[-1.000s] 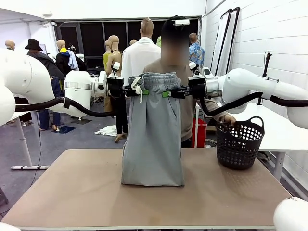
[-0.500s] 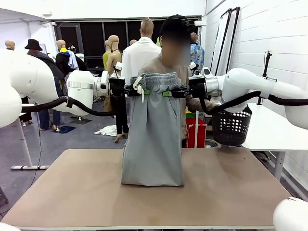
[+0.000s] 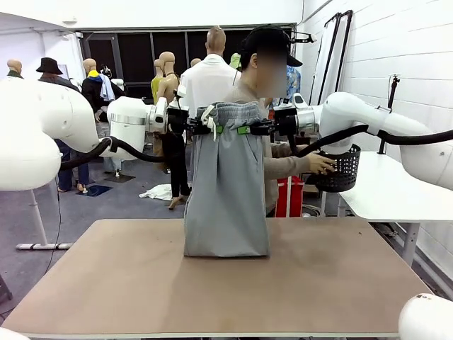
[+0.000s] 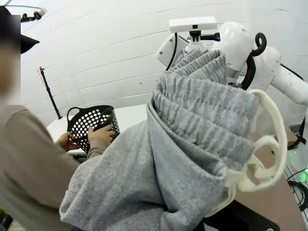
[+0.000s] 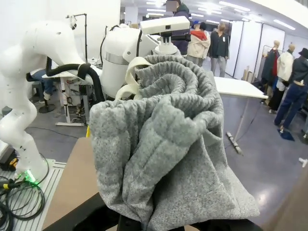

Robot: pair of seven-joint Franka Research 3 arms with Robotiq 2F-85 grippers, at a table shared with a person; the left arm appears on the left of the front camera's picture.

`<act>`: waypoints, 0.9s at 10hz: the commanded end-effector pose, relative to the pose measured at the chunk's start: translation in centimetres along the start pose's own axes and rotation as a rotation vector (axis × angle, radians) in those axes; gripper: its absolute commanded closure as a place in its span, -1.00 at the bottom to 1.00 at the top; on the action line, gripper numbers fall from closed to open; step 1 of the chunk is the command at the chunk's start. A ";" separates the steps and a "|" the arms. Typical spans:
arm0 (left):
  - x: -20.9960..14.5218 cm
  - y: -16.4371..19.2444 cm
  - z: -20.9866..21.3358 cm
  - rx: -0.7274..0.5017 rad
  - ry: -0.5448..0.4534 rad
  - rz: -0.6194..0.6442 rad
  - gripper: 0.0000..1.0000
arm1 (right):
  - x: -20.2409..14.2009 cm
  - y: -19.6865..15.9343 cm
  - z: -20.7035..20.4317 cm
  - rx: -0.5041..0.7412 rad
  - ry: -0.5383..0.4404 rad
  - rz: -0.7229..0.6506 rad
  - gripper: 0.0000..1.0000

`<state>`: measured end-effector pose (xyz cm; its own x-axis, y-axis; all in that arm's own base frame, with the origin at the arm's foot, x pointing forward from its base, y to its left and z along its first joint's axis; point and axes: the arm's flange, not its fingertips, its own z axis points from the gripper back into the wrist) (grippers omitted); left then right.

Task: Fold the training pants.
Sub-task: Fold the Training pants in half.

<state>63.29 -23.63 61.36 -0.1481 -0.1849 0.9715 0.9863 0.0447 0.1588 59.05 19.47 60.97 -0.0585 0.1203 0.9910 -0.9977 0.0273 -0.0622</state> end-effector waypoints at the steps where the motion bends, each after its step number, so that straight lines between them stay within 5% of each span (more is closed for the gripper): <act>1: 1.6 3.1 -1.0 0.011 0.030 -0.005 1.00 | 2.6 -2.9 -0.6 -0.011 0.024 0.069 1.00; 4: 1.6 5.3 -0.4 0.064 0.030 -0.036 1.00 | 3.1 -6.0 -0.3 -0.036 0.020 0.150 1.00; 6: 0.0 5.4 -0.2 0.046 0.017 -0.013 1.00 | 0.9 -5.9 -0.5 -0.036 0.036 0.104 1.00; 9: 1.1 4.5 -0.1 0.054 0.004 -0.048 1.00 | 2.1 -4.9 0.4 -0.039 0.019 0.123 1.00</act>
<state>67.88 -23.87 62.25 -0.1852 -0.1927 0.9636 0.9750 0.0865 0.2047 64.36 18.79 62.33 -0.1644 0.1467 0.9754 -0.9833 0.0544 -0.1739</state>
